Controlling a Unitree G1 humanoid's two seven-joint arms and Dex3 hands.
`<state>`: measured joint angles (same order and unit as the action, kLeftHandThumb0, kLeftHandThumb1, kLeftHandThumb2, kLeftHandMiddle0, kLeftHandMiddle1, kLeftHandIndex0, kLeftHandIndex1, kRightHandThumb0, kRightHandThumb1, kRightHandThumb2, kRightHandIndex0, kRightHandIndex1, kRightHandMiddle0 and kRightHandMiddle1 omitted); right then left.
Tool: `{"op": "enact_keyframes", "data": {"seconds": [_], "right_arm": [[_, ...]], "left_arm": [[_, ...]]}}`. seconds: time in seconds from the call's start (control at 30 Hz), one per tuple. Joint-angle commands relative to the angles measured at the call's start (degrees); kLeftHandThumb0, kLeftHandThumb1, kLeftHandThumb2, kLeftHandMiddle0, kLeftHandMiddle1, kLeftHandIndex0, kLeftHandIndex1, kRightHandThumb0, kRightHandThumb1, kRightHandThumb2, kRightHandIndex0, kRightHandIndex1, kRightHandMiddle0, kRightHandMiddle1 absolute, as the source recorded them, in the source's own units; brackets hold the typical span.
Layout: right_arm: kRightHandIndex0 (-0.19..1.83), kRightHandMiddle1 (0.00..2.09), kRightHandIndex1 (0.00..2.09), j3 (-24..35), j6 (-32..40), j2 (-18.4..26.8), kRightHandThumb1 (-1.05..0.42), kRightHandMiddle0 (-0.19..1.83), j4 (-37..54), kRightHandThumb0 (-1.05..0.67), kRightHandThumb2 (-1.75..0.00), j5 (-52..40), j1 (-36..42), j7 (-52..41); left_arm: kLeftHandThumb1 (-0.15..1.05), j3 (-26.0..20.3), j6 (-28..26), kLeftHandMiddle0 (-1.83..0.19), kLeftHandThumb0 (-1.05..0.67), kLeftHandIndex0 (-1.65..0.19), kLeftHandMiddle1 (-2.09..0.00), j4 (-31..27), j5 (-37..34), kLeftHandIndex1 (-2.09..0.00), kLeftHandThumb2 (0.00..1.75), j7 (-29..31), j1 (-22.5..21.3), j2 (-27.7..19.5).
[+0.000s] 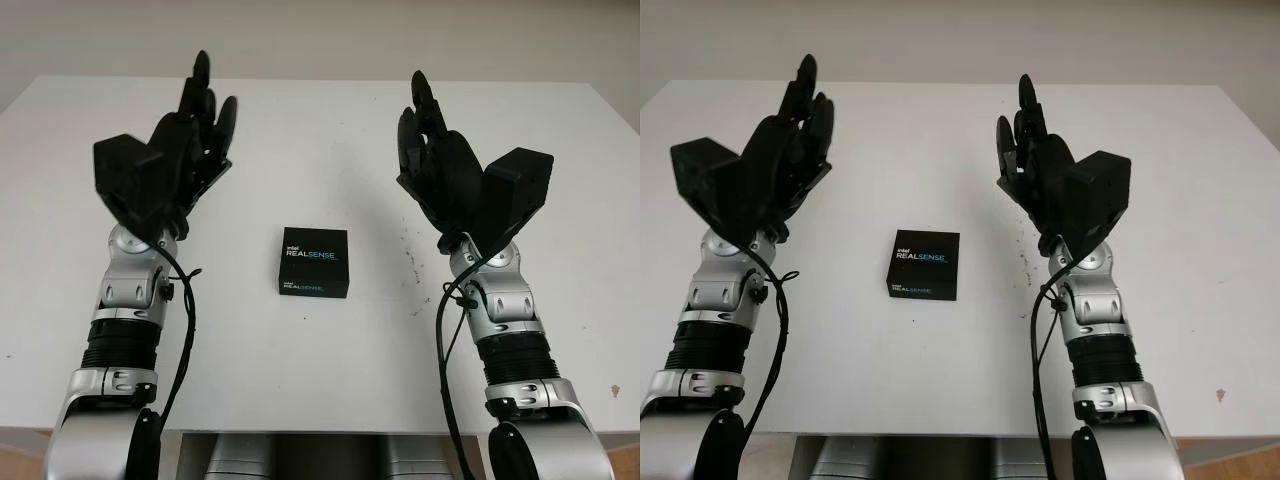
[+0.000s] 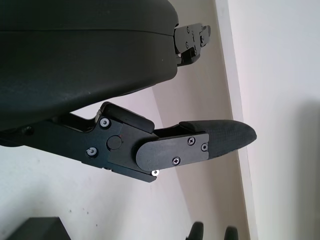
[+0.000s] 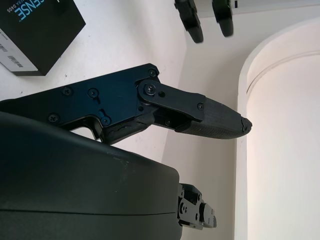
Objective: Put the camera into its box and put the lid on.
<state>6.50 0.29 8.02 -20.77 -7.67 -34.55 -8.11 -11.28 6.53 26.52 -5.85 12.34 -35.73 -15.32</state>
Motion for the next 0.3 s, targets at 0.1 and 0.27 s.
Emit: {"op": "enact_keyframes", "data": {"seconds": [0.1, 0.27], "right_arm": [[-0.19, 0.00, 0.00, 0.37, 0.67, -0.08, -1.05, -0.19, 1.01, -0.75, -0.72, -0.40, 0.82, 0.11], [-0.19, 0.00, 0.00, 0.53, 1.12, 0.14, -1.05, -0.19, 1.55, -0.74, -0.72, -0.45, 1.36, 0.32]], "left_arm": [[1.05, -1.19, 2.87, 0.19, -0.75, 0.19, 0.00, 0.97, -0.94, 0.00, 0.56, -0.13, 0.16, -1.17], [1.05, -0.78, 2.93, 0.15, -0.74, 0.16, -0.04, -0.10, -1.59, -0.03, 0.56, 0.95, 1.10, -0.92]]}}
